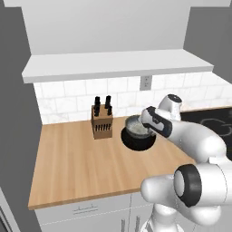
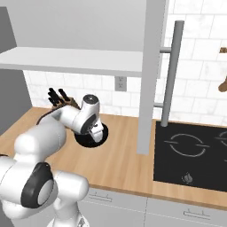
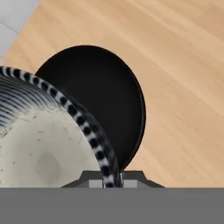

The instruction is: Pick up the bowls on the counter and stack them on top of one another in the open cabinet. Place the smaller bowl on top of the larger bowl.

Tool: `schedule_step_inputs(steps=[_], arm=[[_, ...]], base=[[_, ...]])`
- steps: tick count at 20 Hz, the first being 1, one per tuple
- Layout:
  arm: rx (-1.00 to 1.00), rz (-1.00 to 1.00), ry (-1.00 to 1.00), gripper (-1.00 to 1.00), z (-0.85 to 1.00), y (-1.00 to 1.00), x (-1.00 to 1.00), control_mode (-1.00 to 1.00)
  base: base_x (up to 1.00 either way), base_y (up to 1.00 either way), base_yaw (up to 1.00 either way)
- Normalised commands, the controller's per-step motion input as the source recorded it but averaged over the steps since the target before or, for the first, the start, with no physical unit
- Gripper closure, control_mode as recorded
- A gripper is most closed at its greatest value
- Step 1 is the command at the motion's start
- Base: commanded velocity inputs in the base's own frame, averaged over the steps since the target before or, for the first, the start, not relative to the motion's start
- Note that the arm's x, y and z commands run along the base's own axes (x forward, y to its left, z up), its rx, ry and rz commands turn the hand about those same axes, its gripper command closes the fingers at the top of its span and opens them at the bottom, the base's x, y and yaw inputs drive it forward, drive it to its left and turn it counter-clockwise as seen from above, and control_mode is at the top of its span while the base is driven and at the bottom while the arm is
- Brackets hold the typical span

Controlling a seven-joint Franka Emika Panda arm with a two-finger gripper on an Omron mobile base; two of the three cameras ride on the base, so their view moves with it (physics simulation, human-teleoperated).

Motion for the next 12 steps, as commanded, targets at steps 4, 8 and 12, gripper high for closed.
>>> schedule_step_inputs(steps=[4,8,12], arm=[[0.0,-0.06,0.14,1.0,-0.27,-0.27,0.11,-1.0],[0.0,-0.01,0.1,1.0,-0.34,-0.01,0.14,-1.0],[0.0,0.0,0.02,1.0,-0.18,0.0,0.21,-1.0]], base=[[0.0,0.0,0.0],[0.0,0.0,0.0],[0.0,0.0,0.0]])
